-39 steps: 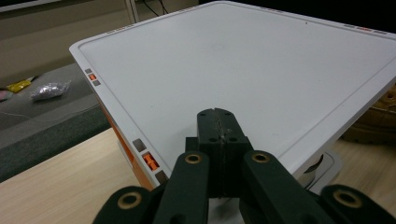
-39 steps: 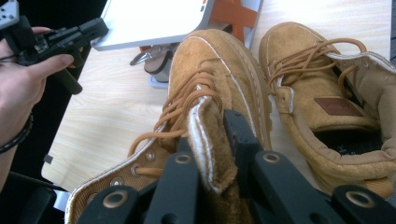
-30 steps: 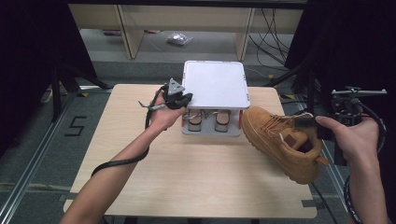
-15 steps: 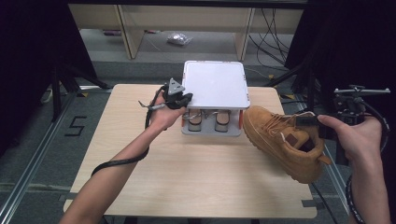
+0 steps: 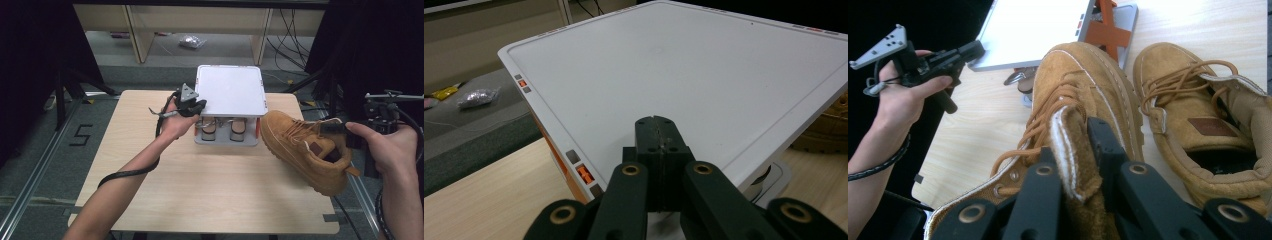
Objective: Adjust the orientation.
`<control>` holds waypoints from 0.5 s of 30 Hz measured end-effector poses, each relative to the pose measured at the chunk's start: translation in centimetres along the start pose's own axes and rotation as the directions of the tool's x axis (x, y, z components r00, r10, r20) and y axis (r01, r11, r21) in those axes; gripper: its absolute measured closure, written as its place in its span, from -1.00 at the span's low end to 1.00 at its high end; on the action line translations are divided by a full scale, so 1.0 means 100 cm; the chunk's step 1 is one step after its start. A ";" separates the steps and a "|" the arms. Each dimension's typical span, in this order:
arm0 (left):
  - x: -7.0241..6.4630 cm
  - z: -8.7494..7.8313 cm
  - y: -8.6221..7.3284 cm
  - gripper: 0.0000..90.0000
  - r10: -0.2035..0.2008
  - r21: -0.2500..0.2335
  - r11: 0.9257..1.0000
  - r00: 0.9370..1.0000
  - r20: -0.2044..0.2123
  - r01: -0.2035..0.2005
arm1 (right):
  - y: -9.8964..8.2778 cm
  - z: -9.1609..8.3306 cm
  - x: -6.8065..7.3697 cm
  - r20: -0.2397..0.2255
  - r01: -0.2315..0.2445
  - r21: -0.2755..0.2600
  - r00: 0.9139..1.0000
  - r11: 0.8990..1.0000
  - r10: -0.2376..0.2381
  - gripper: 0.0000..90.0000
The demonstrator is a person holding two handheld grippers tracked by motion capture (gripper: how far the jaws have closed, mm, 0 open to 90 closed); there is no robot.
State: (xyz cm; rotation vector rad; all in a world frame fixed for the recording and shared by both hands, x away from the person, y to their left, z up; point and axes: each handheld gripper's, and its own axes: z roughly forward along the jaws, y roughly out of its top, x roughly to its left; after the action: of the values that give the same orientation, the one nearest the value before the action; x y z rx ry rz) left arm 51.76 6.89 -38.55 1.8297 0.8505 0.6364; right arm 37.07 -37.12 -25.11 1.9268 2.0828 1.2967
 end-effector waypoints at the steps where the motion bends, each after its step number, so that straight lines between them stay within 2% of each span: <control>1: 0.000 0.000 0.000 0.99 0.000 -0.001 1.000 1.000 0.001 0.000 | 0.000 0.000 0.000 -0.004 0.000 -0.005 1.000 1.000 0.000 0.87; 2: 0.000 0.000 0.000 0.99 0.000 0.000 1.000 1.000 0.001 0.000 | 0.000 -0.002 0.002 -0.006 -0.018 -0.002 1.000 1.000 0.018 0.87; 3: 0.000 0.000 0.000 0.99 0.001 0.001 1.000 1.000 0.001 -0.001 | 0.001 -0.003 0.002 -0.002 -0.001 -0.005 1.000 1.000 0.001 0.87; 5: 0.000 0.000 0.000 0.99 0.003 0.000 1.000 1.000 0.001 -0.003 | 0.001 -0.006 0.004 -0.007 -0.016 -0.008 1.000 1.000 0.015 0.87; 6: 0.000 0.000 0.000 0.99 0.005 0.001 1.000 1.000 0.001 -0.005 | 0.002 -0.006 0.003 -0.005 0.005 -0.018 1.000 1.000 -0.005 0.87; 7: 0.000 0.000 0.000 0.99 0.005 0.002 1.000 1.000 0.001 -0.005 | 0.002 -0.008 0.006 -0.015 -0.024 -0.014 1.000 1.000 0.024 0.87; 9: 0.000 0.000 0.001 0.99 0.008 0.004 1.000 1.000 0.002 -0.008 | 0.004 -0.009 0.005 -0.010 0.010 -0.022 1.000 1.000 -0.010 0.87; 11: 0.000 0.000 0.001 0.99 0.005 0.004 1.000 1.000 0.003 -0.005 | 0.006 -0.009 0.008 0.002 0.012 -0.021 1.000 1.000 -0.012 0.87; 13: 0.000 0.000 0.000 0.99 0.004 0.003 1.000 1.000 0.003 -0.004 | 0.007 -0.010 0.011 -0.015 -0.011 -0.019 1.000 1.000 0.011 0.87; 14: 0.000 0.000 0.001 0.99 0.004 0.003 1.000 1.000 0.004 -0.004 | 0.008 -0.010 0.012 -0.007 -0.015 -0.016 1.000 1.000 0.015 0.87; 15: 0.001 0.000 0.001 0.99 0.003 0.003 1.000 1.000 0.004 -0.003 | 0.010 -0.010 0.012 -0.008 -0.004 -0.024 1.000 1.000 0.004 0.87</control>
State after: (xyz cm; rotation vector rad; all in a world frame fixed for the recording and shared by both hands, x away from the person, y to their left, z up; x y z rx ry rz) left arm 51.82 6.90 -38.50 1.8354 0.8462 0.6332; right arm 37.11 -36.74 -23.31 1.9205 2.0586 1.3258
